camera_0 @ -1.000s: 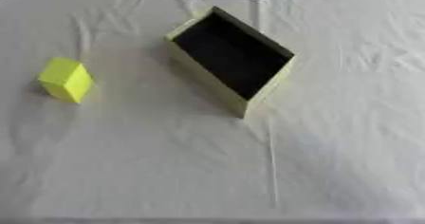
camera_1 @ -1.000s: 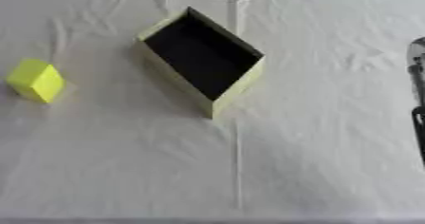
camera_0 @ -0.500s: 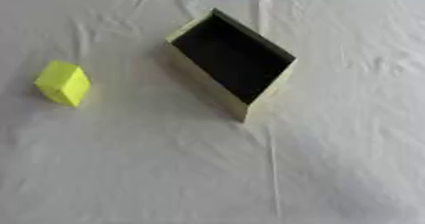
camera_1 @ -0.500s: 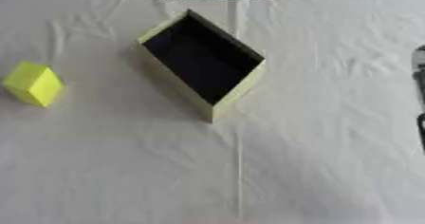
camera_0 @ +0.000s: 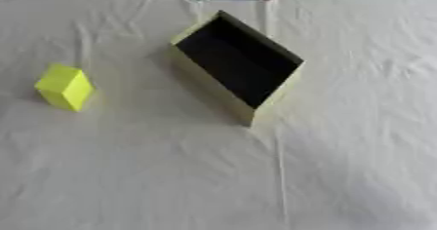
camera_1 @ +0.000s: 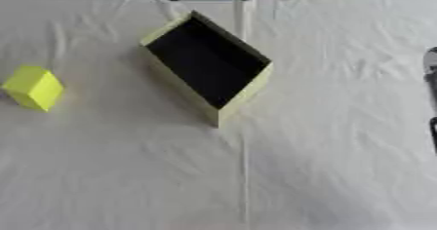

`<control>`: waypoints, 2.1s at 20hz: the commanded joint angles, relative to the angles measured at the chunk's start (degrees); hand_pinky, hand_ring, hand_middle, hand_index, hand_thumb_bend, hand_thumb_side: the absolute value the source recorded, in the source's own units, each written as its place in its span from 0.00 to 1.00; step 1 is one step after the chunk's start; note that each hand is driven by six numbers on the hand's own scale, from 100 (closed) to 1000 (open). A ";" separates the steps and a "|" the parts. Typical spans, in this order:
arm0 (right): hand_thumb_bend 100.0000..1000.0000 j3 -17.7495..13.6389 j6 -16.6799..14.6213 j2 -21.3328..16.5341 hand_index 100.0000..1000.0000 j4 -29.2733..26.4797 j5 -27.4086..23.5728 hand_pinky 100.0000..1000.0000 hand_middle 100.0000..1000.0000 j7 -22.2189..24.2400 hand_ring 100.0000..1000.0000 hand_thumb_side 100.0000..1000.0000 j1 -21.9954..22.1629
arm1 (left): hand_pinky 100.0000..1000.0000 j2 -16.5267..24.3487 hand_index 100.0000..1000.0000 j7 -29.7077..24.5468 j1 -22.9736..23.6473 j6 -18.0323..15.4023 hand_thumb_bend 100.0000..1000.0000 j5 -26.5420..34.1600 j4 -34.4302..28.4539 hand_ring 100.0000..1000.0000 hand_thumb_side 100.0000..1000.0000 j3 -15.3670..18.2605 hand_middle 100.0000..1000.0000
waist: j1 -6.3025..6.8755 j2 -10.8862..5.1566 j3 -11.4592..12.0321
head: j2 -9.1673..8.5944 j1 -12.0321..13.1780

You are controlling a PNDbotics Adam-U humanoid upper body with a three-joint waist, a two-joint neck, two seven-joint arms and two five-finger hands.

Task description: Pick up objects on the table and place them in the box.

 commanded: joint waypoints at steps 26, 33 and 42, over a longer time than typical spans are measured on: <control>0.00 0.18 0.48 -0.51 0.80 -0.97 -0.24 0.72 0.49 0.85 0.72 0.68 -1.22 | 0.97 -1.66 1.00 -22.27 -5.26 -6.76 0.54 2.25 8.66 0.97 0.53 -8.05 0.95 | 0.43 -0.03 -1.06 | -2.30 1.07; 0.00 0.32 0.75 -0.28 0.80 -0.97 -0.35 0.72 0.49 0.97 0.72 0.68 -1.25 | 0.97 -1.49 1.00 -24.71 -4.83 -8.02 0.58 3.11 8.70 0.97 0.52 -9.22 0.96 | 0.73 0.37 -1.10 | -2.36 1.25; 0.00 0.44 0.78 0.09 0.80 -0.97 -0.50 0.72 0.49 1.13 0.72 0.68 -1.47 | 0.97 -1.24 0.99 -26.36 -3.61 -8.87 0.60 4.34 9.42 0.96 0.52 -11.59 0.95 | 0.79 0.62 -1.30 | -2.55 1.44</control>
